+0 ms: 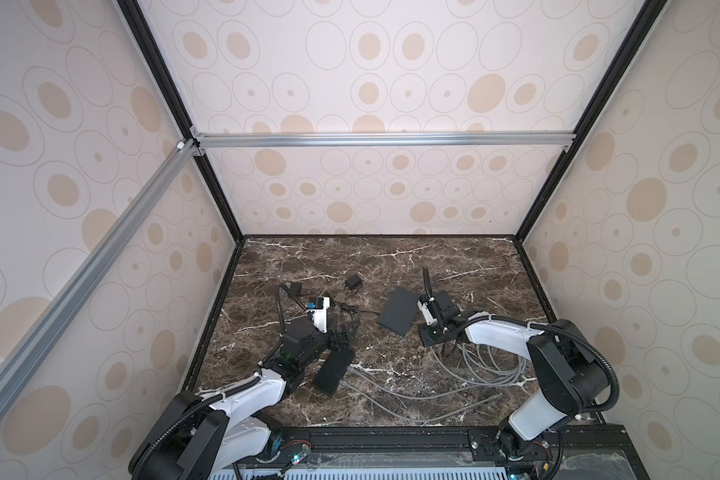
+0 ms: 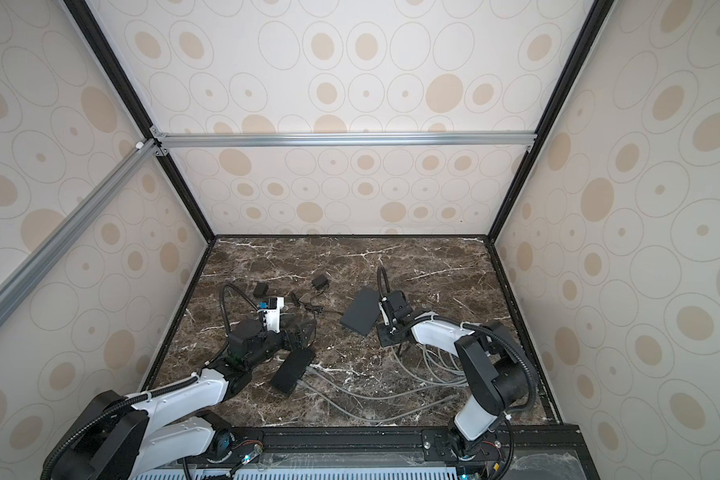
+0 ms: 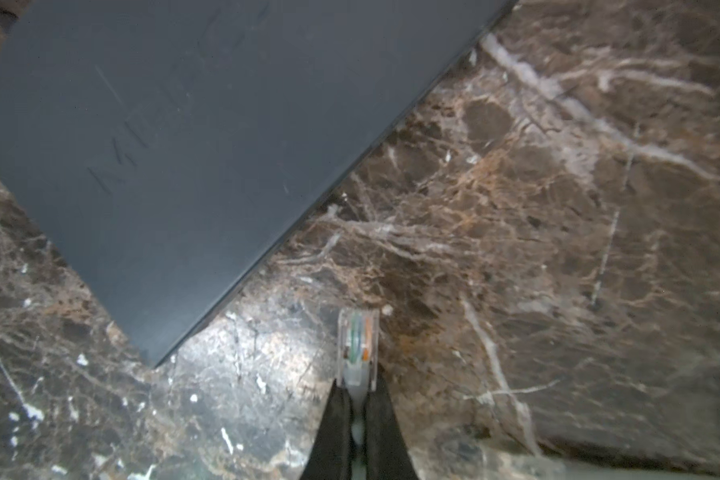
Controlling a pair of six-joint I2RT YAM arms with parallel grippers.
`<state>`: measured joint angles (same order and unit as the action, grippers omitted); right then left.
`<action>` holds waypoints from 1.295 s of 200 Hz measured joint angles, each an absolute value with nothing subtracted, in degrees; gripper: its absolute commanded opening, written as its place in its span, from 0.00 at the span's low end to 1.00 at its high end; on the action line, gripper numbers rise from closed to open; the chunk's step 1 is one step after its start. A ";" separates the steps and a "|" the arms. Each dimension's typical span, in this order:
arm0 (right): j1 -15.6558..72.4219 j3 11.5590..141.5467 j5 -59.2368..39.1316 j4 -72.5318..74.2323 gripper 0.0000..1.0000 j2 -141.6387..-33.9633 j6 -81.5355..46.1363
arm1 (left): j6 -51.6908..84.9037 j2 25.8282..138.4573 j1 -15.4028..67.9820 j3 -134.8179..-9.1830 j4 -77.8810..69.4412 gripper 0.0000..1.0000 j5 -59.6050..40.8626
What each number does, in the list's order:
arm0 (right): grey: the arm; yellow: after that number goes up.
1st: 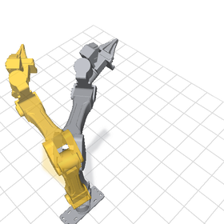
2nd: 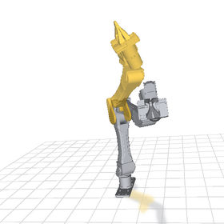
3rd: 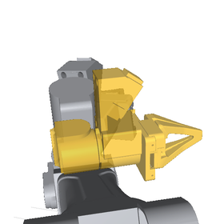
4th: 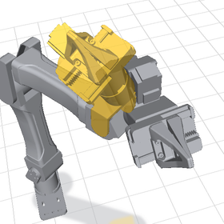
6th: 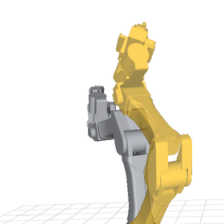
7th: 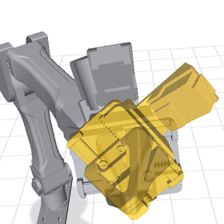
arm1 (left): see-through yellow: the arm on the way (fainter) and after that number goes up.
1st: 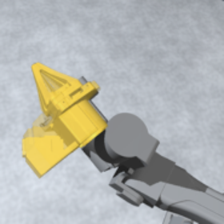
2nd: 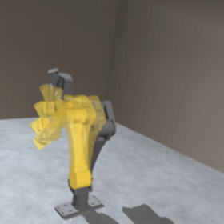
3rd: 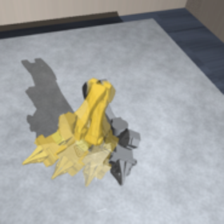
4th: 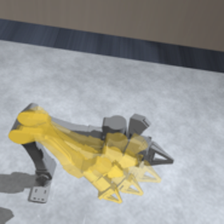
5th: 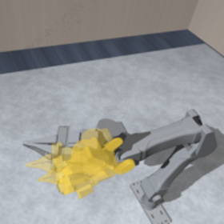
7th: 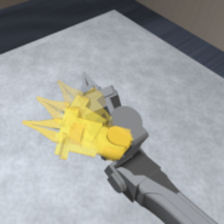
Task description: Insert the plug into the switch port
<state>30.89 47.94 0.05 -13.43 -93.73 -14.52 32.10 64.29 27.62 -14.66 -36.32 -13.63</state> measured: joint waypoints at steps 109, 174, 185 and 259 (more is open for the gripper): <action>33.26 52.66 0.49 -9.52 0.00 -99.11 -15.20 | 34.81 53.04 27.62 -8.23 -36.42 0.98 -10.81; 34.44 52.66 -0.99 -8.71 0.00 -98.89 -12.86 | 34.98 53.69 27.62 -8.27 -36.36 0.98 -10.81; 34.44 52.64 0.21 -9.30 0.00 -97.89 -12.03 | 35.09 54.00 27.62 -8.27 -36.51 0.98 -10.79; 30.65 52.75 5.56 -12.78 0.00 -83.70 3.38 | 35.16 64.47 27.62 -11.09 -40.14 0.98 -12.03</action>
